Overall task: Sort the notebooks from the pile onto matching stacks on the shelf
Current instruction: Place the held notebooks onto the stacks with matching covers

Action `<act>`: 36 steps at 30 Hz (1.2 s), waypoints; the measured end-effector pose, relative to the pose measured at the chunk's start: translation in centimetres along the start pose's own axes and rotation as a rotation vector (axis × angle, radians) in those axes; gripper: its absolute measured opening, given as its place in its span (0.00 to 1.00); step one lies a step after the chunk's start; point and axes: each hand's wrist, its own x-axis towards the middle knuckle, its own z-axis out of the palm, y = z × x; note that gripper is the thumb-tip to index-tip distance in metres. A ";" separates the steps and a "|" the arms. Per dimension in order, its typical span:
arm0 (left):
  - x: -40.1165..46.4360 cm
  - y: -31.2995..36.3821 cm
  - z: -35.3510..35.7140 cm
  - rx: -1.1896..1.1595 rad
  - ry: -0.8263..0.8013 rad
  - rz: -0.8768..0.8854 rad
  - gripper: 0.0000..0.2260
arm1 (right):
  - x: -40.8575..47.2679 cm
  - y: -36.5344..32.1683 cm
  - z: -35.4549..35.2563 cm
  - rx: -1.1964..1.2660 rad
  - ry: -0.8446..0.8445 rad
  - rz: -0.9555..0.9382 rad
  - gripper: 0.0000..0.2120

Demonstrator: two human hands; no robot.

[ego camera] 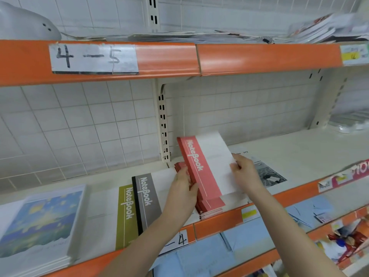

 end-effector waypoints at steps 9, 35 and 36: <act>-2.6 -1.9 0.9 0.405 -0.256 0.066 0.32 | 0.3 2.1 1.5 -0.542 -0.075 0.123 0.11; -6.4 -4.9 -9.7 0.580 0.145 0.200 0.14 | -6.1 -8.8 11.3 -0.422 -0.104 -0.347 0.12; -7.2 -5.8 -11.9 0.587 0.186 0.145 0.14 | -6.8 -10.0 13.9 -0.373 -0.176 -0.388 0.11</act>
